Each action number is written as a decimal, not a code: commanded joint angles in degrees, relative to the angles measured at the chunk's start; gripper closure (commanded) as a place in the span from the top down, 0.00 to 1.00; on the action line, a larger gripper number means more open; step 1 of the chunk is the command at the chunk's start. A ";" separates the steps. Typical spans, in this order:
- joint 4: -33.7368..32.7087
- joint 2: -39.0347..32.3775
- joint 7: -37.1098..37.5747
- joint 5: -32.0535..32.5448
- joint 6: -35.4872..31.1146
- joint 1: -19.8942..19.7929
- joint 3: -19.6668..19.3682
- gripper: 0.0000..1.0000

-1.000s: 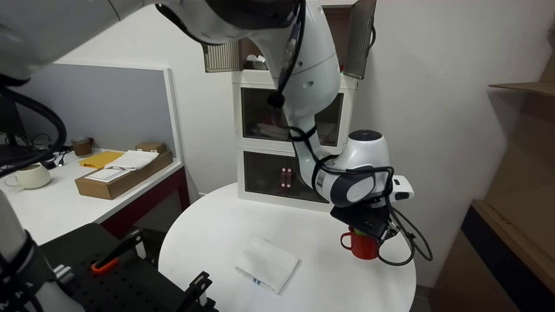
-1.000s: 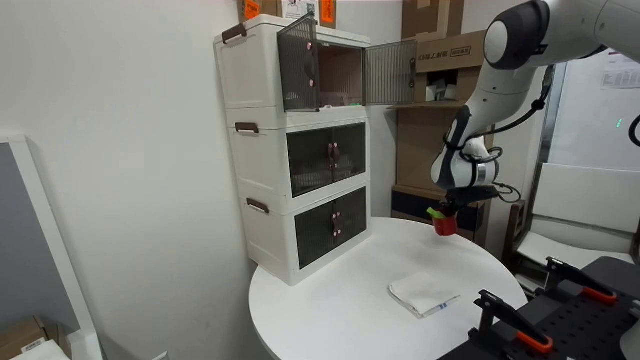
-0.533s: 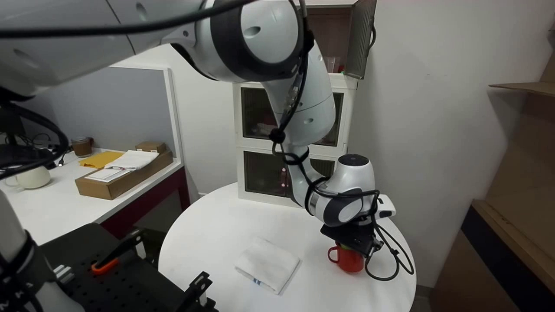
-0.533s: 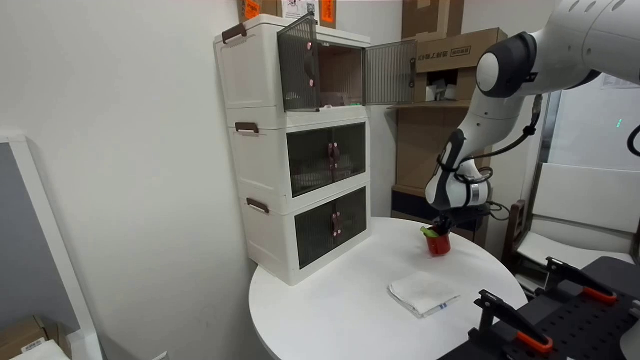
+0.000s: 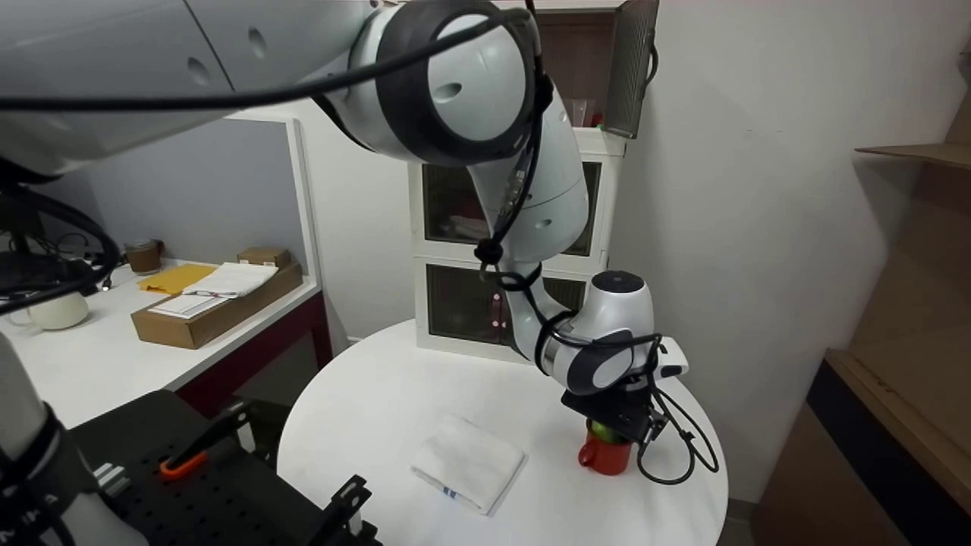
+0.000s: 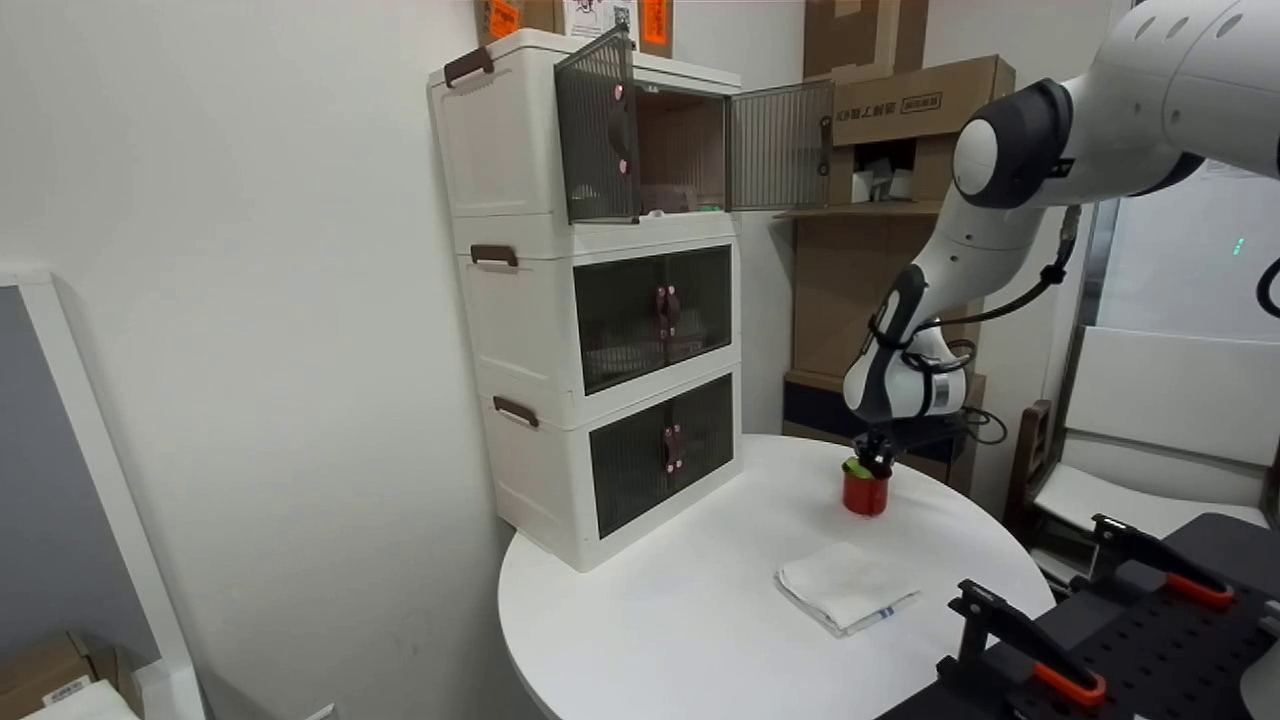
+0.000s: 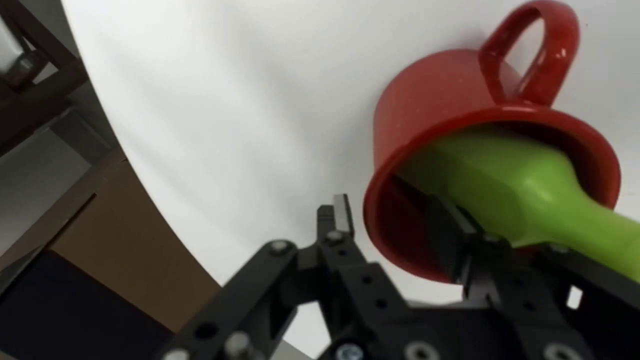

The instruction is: Remove the red mug from the topmost cabinet.

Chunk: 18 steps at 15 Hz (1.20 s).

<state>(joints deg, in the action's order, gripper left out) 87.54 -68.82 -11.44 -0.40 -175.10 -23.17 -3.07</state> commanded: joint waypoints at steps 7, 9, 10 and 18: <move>4.37 17.44 -10.78 -1.84 27.77 -9.75 10.71 1.00; 4.69 23.20 -9.61 -3.00 36.94 -8.20 8.60 1.00; 5.27 26.07 -8.79 -3.15 40.44 -7.16 7.38 1.00; 16.11 49.31 -2.50 -2.26 54.59 4.74 1.67 1.00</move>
<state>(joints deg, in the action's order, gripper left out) 96.17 -28.70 -16.32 -2.56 -120.15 -22.97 0.73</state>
